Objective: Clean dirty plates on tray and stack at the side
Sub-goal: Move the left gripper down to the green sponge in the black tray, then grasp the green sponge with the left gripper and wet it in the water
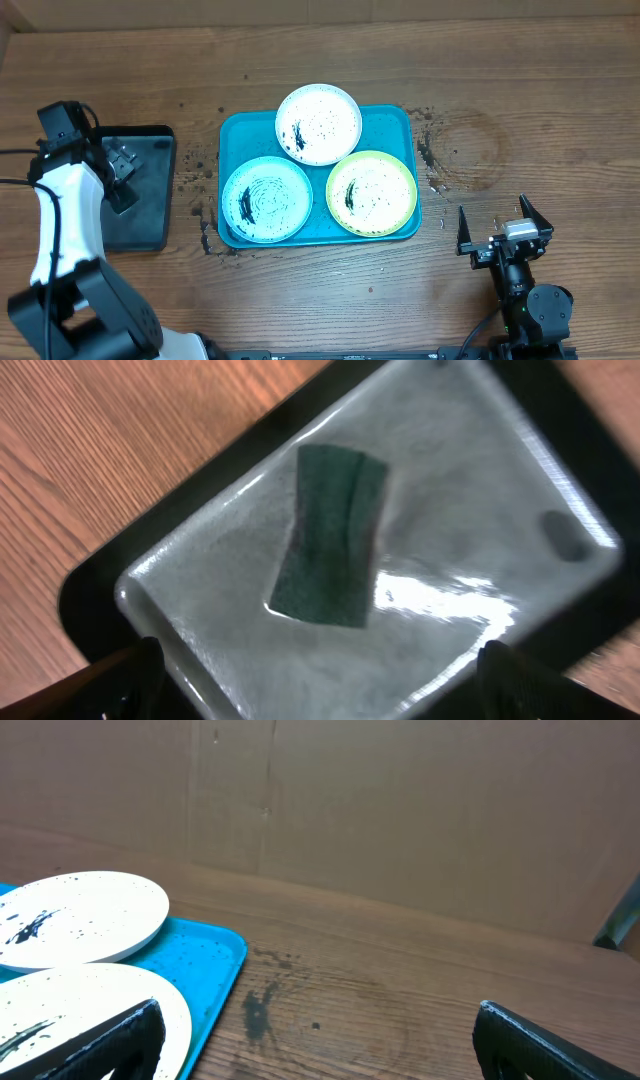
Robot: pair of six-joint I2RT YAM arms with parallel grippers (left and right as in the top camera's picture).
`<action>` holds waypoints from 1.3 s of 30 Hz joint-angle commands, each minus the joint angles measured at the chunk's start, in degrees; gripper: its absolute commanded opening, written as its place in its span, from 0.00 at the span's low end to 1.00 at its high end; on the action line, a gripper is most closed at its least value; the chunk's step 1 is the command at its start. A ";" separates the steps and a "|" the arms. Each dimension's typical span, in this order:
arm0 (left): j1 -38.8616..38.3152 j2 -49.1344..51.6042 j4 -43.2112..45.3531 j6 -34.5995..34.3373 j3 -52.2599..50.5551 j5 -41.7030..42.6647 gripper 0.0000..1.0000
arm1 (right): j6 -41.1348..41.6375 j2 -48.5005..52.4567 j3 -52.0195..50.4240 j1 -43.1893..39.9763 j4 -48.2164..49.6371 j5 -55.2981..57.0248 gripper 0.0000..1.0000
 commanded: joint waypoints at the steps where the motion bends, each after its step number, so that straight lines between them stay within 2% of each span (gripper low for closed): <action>1: 0.50 2.80 0.76 0.66 1.05 -0.98 1.00 | 0.42 -0.46 -0.57 0.17 0.33 0.35 1.00; 4: 0.57 4.76 2.03 2.58 1.05 -0.94 1.00 | 0.42 -0.46 -0.57 0.17 0.31 0.35 1.00; 8: 0.59 7.13 3.67 5.22 1.05 -0.92 0.92 | 0.39 -0.46 -0.57 0.17 0.31 0.35 1.00; 12: 0.70 10.19 4.39 6.84 1.05 -0.33 0.93 | 0.39 -0.46 -0.57 0.17 0.31 0.35 1.00; 16: 0.76 13.14 6.23 11.30 1.05 5.92 0.95 | 0.42 -0.46 -0.57 0.17 0.31 0.35 1.00; 18: 0.81 13.62 6.93 12.74 1.05 7.56 0.92 | 0.39 -0.46 -0.57 0.17 0.31 0.35 1.00; 22: 1.29 13.64 7.39 13.07 1.07 7.50 0.82 | 0.42 -0.46 -0.57 0.17 0.31 0.35 1.00; 26: 2.54 13.81 6.73 13.22 1.05 6.71 0.88 | 0.42 -0.46 -0.57 0.17 0.31 0.35 1.00; 30: 4.11 14.08 4.92 13.14 1.03 6.73 0.81 | 0.39 -0.46 -0.57 0.17 0.31 0.35 1.00; 35: 5.60 15.23 4.22 12.41 1.01 7.54 0.80 | 0.42 -0.46 -0.57 0.17 0.31 0.35 1.00; 39: 5.66 15.65 4.96 12.33 1.01 9.60 0.73 | 0.42 -0.46 -0.57 0.17 0.31 0.35 1.00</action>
